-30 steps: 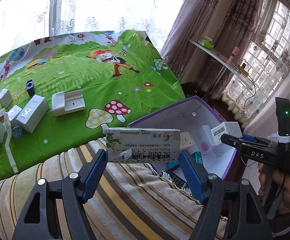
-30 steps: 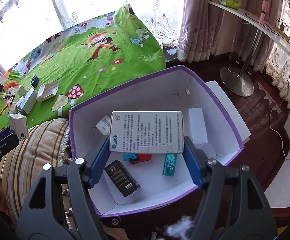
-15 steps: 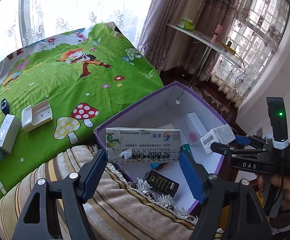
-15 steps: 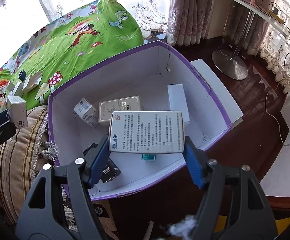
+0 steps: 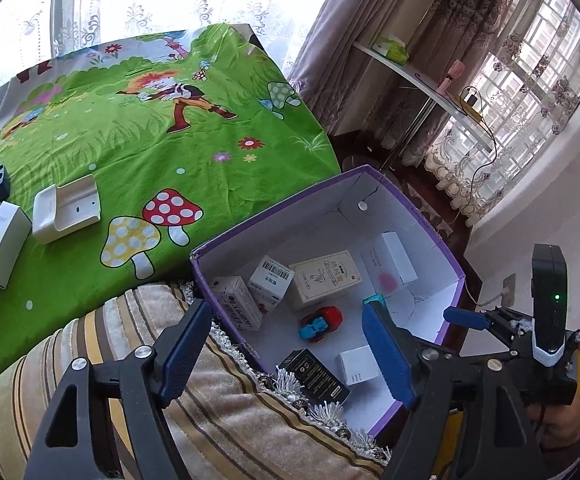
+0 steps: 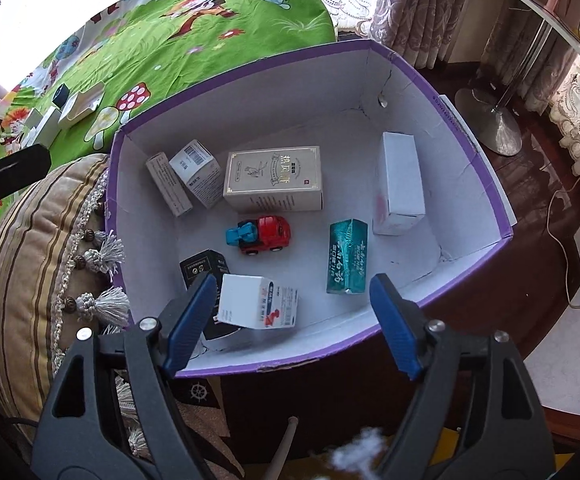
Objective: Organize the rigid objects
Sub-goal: 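Withdraw both open grippers from the purple box back over the bed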
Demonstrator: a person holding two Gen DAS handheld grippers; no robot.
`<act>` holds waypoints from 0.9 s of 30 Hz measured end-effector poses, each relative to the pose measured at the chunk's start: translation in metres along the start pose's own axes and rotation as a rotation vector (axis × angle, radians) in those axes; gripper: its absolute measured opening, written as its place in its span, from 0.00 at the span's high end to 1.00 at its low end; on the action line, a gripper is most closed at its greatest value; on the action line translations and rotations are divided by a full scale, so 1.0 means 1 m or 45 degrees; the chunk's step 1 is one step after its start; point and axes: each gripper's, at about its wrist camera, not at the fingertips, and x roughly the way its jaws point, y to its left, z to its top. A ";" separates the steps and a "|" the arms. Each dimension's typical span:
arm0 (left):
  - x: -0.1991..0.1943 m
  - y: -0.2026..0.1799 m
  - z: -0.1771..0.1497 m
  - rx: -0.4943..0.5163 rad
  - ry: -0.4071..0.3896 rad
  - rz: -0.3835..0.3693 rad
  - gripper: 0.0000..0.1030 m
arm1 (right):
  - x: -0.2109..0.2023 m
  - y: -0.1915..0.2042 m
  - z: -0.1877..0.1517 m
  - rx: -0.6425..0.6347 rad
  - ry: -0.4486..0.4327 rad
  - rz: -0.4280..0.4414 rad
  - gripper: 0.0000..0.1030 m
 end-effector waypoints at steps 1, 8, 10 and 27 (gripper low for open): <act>-0.002 0.003 0.000 -0.012 -0.004 -0.009 0.24 | -0.005 -0.001 0.001 0.010 -0.034 0.004 0.21; -0.027 0.026 -0.001 -0.086 -0.126 0.019 0.20 | -0.038 0.013 0.016 0.002 -0.275 -0.081 0.08; -0.034 0.032 -0.003 -0.085 -0.157 0.005 0.19 | -0.046 0.021 0.021 -0.009 -0.327 -0.101 0.06; -0.090 0.109 -0.031 -0.127 -0.285 0.158 0.19 | -0.043 0.138 0.042 -0.292 -0.338 0.046 0.06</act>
